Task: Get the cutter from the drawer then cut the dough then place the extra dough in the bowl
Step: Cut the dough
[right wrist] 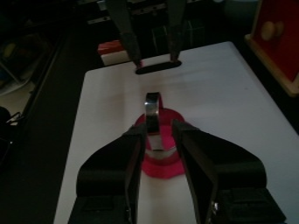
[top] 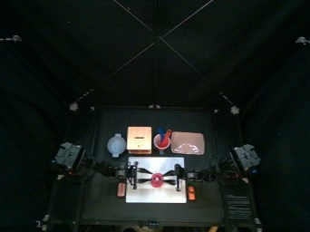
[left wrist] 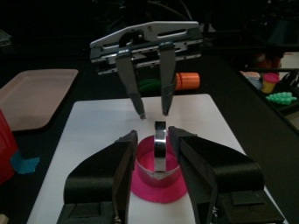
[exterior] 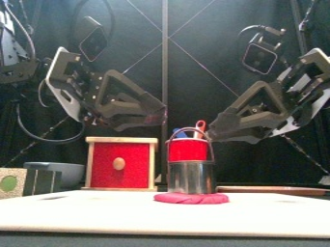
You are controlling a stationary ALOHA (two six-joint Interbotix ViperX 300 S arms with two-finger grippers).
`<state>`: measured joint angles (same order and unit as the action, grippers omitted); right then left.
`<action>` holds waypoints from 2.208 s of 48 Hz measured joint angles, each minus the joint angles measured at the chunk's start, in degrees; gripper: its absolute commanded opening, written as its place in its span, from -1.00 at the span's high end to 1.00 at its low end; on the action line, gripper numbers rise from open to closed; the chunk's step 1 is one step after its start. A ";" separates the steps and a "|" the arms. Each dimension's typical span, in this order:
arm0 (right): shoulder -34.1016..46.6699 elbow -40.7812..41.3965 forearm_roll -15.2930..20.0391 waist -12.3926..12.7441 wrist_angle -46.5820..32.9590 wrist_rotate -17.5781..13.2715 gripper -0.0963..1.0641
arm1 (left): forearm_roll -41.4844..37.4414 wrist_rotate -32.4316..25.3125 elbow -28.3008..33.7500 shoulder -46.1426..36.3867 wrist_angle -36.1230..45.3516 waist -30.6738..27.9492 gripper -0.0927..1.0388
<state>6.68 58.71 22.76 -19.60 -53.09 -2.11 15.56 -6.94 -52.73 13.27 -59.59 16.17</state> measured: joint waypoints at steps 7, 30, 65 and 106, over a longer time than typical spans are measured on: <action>0.44 -0.97 3.87 -2.64 0.00 0.88 -0.38 | -0.18 -0.18 0.00 1.85 0.00 0.09 -0.50; 2.64 -2.55 5.62 -3.08 0.00 0.97 -0.38 | -2.20 -0.70 2.11 3.96 4.31 -0.35 -0.50; 2.64 -2.46 2.55 0.35 0.97 0.97 -0.38 | -3.16 -0.70 3.60 4.83 5.54 -2.20 -0.50; 5.01 -5.10 2.20 0.88 5.10 1.14 -0.04 | -3.96 -0.79 4.92 6.42 7.21 -2.55 -0.26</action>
<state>11.69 53.61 24.96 -18.72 -47.99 -0.97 11.60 -7.73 -47.81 19.69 -52.38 13.62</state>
